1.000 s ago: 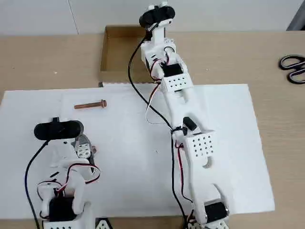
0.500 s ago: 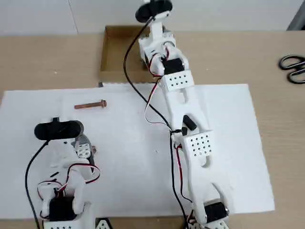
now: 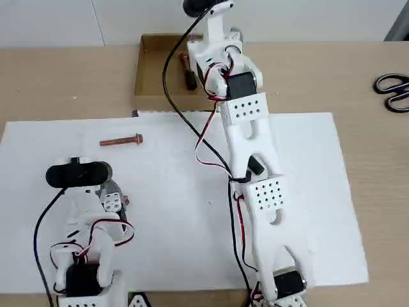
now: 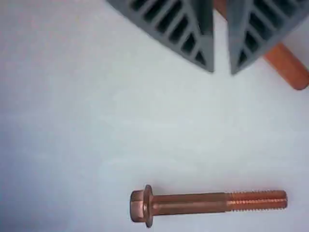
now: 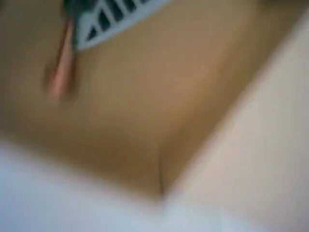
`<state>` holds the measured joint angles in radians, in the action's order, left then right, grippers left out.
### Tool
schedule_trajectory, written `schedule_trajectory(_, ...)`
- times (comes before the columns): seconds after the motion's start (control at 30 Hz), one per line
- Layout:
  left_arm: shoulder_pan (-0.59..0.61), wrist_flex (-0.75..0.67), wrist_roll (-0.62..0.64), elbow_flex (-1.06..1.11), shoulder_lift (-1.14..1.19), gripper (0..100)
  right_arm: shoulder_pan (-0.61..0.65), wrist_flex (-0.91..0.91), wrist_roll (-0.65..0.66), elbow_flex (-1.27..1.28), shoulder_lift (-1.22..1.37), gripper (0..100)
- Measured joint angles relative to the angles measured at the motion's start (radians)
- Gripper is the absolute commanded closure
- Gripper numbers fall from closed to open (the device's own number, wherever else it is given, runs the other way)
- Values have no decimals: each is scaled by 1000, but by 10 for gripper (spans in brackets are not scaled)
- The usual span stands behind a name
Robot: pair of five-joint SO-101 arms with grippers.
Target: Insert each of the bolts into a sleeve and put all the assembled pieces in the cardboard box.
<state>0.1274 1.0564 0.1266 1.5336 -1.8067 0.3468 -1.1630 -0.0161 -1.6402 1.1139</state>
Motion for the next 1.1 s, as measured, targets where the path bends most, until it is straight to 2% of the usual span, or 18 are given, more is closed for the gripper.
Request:
schedule_trajectory(0.4, 0, 0, 2, 0, 0, 993, 0, -493, 0, -2, -133, 696)
schedule_trajectory(0.47, 0, 0, 2, 0, 0, 993, 0, -509, -35, -2, -133, 748)
schedule_trajectory(0.6, 0, 0, 2, 0, 0, 993, 0, -528, -109, 2, -135, 918)
schedule_trajectory(0.67, 0, 0, 2, 0, 0, 993, 0, -534, -120, 25, -140, 955)
schedule_trajectory(0.87, 0, 0, 2, 0, 0, 993, 5, -534, -126, 219, -275, 887)
schedule_trajectory(1.1, 0, 0, 2, 0, 0, 993, 17, -534, -129, 681, -600, 884)
